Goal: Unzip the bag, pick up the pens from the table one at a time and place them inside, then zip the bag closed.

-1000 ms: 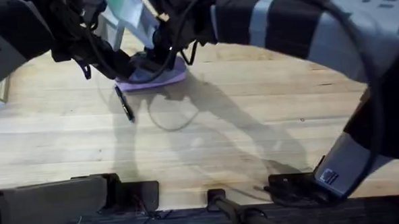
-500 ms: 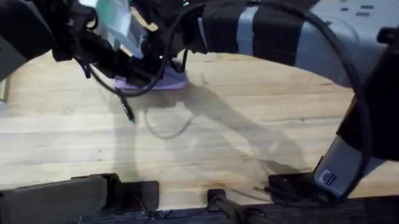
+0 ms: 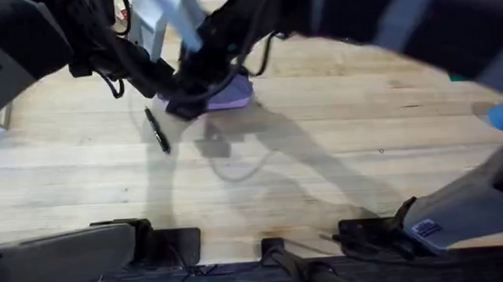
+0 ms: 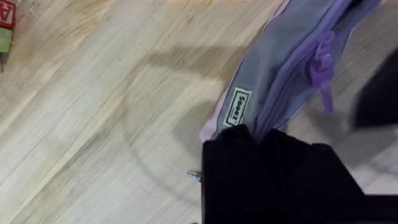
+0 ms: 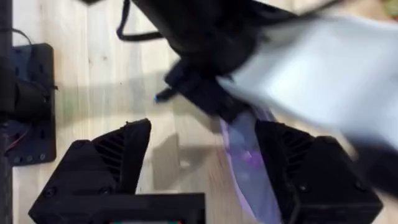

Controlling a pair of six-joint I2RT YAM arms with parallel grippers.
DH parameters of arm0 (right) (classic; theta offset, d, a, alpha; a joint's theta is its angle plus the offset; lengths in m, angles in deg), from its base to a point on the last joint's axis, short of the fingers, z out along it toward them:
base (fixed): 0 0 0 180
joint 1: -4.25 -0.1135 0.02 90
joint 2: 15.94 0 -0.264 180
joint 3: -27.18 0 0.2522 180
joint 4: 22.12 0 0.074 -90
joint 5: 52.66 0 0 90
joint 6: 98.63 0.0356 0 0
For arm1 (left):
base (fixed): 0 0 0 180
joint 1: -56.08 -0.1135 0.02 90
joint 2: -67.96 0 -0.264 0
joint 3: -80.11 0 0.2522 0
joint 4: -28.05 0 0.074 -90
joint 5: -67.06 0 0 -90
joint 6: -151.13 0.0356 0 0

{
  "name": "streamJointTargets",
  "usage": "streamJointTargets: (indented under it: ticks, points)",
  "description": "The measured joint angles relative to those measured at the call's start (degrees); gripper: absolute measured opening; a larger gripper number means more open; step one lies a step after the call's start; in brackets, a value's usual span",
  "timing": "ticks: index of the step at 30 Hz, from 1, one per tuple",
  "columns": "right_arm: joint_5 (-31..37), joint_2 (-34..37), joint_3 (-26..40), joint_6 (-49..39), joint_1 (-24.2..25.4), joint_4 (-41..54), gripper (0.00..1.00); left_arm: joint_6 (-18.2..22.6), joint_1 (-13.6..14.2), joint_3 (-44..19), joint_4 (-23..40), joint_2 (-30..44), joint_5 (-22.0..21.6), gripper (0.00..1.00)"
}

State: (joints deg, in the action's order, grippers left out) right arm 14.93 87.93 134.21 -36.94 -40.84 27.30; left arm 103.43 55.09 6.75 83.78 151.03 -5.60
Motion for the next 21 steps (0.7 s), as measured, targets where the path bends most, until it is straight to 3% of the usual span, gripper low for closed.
streamJointTargets:
  ticks: [10, 16, 21]
  points:
    - [1.9, -10.66, 0.11, 0.02, 10.45, 8.25, 0.995, 0.0, 0.0, 0.0, -0.02, 0.0, 0.07, 0.041]
    - [4.58, -14.18, 0.22, 1.55, 11.03, 11.75, 0.995, 0.0, 0.0, 0.0, -0.04, 0.0, 0.07, 0.041]
    - [8.68, -14.92, 0.24, 13.63, 9.75, 13.94, 0.995, 0.0, 0.0, 0.0, -0.02, 0.0, 0.07, 0.041]
